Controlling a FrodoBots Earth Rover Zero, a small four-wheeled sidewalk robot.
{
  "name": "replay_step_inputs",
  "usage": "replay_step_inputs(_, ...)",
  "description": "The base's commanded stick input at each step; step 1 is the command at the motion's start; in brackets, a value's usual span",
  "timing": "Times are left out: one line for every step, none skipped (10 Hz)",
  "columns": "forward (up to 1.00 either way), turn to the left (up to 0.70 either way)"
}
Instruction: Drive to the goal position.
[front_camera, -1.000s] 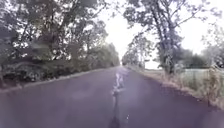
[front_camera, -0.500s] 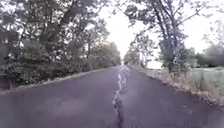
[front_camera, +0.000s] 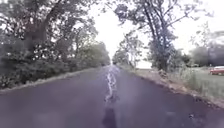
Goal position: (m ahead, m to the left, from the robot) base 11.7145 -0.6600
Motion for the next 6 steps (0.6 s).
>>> replay_step_inputs(1.0, 0.0)
replay_step_inputs(1.0, 0.0)
replay_step_inputs(1.0, 0.0)
replay_step_inputs(1.0, 0.0)
replay_step_inputs(1.0, 0.0)
replay_step_inputs(1.0, 0.0)
